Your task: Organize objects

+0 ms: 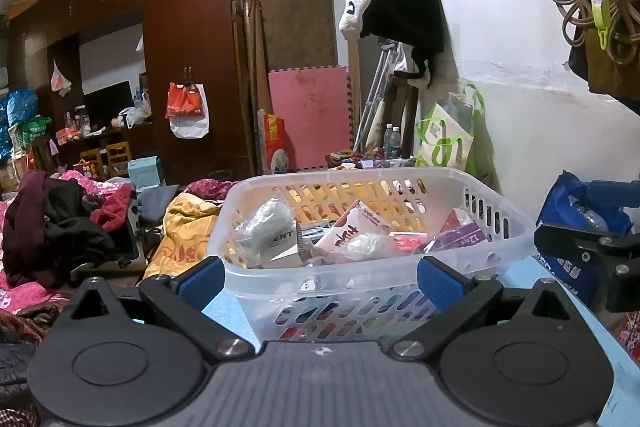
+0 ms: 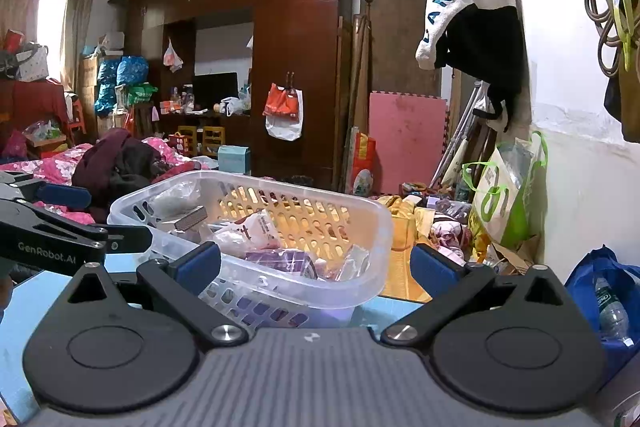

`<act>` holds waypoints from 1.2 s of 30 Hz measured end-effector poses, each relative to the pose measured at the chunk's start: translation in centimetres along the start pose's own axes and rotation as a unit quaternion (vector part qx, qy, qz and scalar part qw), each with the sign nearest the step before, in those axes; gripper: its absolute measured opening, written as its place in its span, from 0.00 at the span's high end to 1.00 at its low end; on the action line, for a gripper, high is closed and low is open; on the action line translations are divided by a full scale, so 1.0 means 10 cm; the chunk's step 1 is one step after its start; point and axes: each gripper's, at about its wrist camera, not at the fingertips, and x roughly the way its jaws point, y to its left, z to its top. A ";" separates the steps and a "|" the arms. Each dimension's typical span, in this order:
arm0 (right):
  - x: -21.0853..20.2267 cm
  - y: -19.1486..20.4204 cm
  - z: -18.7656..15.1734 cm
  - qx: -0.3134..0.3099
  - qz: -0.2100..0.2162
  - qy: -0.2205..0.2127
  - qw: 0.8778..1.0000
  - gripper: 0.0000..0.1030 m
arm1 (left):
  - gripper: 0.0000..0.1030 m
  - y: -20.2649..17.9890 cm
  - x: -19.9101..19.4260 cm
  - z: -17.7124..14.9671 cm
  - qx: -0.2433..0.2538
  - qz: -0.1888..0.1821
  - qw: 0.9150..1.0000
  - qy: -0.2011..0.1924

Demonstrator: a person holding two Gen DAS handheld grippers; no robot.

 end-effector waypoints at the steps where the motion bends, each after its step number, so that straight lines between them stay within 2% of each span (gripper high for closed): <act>1: 0.00 0.00 0.00 0.000 0.000 0.000 1.000 0.00 | 0.00 -0.01 0.00 0.00 0.002 -0.001 1.000 0.000; 36: -0.03 -0.01 -0.01 0.008 0.001 0.002 1.000 0.00 | 0.00 -0.13 -0.04 0.00 0.011 -0.010 1.000 -0.003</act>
